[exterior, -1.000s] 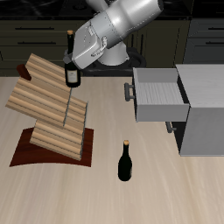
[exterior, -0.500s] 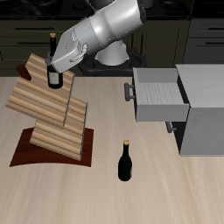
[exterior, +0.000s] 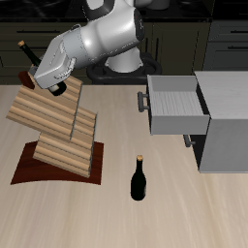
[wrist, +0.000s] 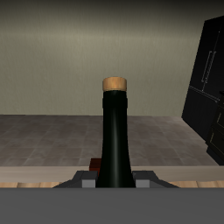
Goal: Place the wine bottle from the drawer onto the top layer of the wine rack
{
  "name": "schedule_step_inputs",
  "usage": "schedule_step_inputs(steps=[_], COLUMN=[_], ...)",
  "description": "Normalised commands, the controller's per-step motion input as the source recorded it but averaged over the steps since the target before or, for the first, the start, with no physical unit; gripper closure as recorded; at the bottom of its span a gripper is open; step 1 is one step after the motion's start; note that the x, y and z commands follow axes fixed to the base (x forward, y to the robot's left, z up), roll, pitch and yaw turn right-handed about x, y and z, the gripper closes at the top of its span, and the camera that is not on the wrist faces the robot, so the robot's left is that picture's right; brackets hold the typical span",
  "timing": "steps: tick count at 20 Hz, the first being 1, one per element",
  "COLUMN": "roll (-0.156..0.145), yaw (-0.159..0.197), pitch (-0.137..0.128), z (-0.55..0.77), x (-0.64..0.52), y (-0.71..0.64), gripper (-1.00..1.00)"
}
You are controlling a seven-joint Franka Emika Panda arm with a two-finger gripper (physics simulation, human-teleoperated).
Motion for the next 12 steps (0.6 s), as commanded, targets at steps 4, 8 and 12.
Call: schedule_step_inputs(steps=[4,8,12], roll=[-0.044,-0.051,-0.019], yaw=[-0.035,0.01,0.047], pitch=[0.046,0.14,0.102], z=[-0.29,-0.55,-0.4], x=[-0.05,0.06,0.03], y=[-0.2,-0.26,-0.06], gripper=[1.0,1.0,1.0])
